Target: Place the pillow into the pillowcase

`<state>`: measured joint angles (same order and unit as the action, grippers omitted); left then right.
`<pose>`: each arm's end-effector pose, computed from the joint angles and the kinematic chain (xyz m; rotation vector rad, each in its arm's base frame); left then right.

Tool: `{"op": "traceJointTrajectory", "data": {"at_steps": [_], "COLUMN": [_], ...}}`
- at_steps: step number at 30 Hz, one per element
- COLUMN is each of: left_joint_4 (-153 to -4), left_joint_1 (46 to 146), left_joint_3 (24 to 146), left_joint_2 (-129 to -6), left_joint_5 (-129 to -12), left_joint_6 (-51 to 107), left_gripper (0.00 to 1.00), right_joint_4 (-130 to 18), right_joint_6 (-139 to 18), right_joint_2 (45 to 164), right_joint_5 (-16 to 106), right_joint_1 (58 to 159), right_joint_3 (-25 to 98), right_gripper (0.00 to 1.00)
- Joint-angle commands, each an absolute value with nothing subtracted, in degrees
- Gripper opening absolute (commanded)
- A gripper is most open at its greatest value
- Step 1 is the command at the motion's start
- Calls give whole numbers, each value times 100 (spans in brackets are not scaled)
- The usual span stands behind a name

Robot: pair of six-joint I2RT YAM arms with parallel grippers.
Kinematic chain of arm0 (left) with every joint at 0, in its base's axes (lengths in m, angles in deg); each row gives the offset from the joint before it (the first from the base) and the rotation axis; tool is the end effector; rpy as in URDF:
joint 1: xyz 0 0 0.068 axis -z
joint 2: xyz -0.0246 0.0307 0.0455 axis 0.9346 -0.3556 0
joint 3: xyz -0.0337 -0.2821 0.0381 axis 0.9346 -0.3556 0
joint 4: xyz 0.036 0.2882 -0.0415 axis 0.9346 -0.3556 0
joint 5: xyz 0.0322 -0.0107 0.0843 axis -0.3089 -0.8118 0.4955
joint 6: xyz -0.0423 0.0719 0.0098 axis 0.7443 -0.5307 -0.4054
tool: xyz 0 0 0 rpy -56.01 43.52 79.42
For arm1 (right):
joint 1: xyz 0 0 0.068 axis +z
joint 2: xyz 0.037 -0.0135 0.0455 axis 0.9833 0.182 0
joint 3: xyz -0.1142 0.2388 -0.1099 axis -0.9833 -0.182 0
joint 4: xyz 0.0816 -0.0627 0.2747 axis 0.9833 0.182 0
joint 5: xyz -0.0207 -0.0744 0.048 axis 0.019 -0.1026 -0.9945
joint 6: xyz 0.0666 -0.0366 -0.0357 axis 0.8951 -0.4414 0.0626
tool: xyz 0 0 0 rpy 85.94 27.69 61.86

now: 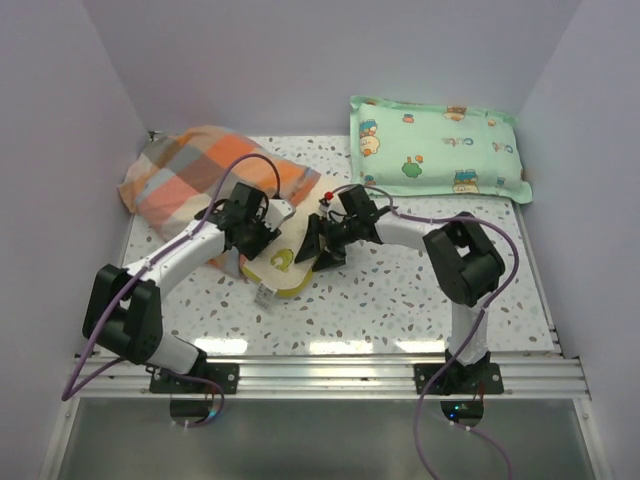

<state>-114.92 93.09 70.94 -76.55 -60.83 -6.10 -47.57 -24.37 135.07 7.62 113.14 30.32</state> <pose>0.3142 -0.1374 0.1935 1.0184 2.4158 0.0201 0.3441 0.2919 0.1300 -0.1848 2.7288 1.4809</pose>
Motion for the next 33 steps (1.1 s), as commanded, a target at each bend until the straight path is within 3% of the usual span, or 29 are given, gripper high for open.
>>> {"op": "traceJointTrajectory", "data": {"at_steps": [1,6,10,12,15,16,18,21,27,33], "left_joint_4": [-11025,-11148,-11552,-12025,-13114,-13404,-14143,-15093,-15631,-15631], "left_joint_1": [9238,9158,9149,9236,9447,9518,9518,9518,9545,9658], "left_joint_3": [7117,7188,7381,7652,8161,8294,8688,9242,10165,10677], "left_joint_2": [-7764,-7685,-7773,-7799,-7922,-7957,-8063,-8238,-8222,-8283], "left_joint_5": [-4980,-4847,-5565,-6571,-7952,-8906,-9886,-10365,-11761,-11913], "left_joint_6": [-812,-961,-988,-1110,-1600,-1742,-2215,-2954,-3089,-2861], "left_gripper": [48,31,7,0,0,0,0,0,0,0], "right_joint_4": [-5041,-5146,-5445,-5751,-6950,-7366,-8654,-9642,-10287,-10140], "right_joint_6": [-2301,-2319,-2143,-1985,-1161,-828,227,1300,2514,2665], "right_joint_2": [13717,13857,13989,13998,13963,13946,13902,13832,13691,13665], "right_joint_5": [916,952,873,855,715,688,897,1328,2322,2779], "right_joint_1": [11265,11256,11256,11247,11247,11247,11230,11186,11168,10843], "right_joint_3": [3059,3059,3120,3181,3068,3041,2910,2927,2777,2979], "right_gripper": [74,46,31,24,6,0,0,0,0,0]}}
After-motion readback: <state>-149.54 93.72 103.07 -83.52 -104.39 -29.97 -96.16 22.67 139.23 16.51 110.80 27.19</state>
